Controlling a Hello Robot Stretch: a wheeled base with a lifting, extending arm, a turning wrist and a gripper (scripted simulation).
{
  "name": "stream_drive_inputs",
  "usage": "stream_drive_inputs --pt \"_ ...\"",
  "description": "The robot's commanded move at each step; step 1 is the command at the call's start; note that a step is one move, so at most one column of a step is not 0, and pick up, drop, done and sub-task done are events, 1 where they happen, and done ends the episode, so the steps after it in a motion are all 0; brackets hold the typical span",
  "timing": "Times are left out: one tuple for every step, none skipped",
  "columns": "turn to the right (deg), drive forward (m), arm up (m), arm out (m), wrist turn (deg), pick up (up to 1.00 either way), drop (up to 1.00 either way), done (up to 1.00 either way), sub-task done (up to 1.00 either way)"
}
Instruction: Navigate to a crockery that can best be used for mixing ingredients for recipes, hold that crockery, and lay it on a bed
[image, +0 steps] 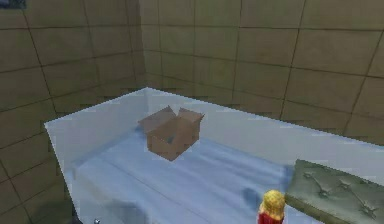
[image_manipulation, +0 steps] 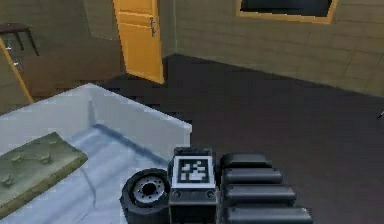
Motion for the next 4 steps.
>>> stream_drive_inputs --pt "-45.0 0.00 0.00 0.00 0.0 0.00 0.00 0.00 0.00" --pt "-45.0 0.00 0.00 0.00 0.0 0.00 0.00 0.00 0.00" --pt "-45.0 0.00 0.00 0.00 0.0 0.00 0.00 0.00 0.00" --pt "45.0 0.00 0.00 0.00 0.0 0.00 0.00 0.00 0.00"
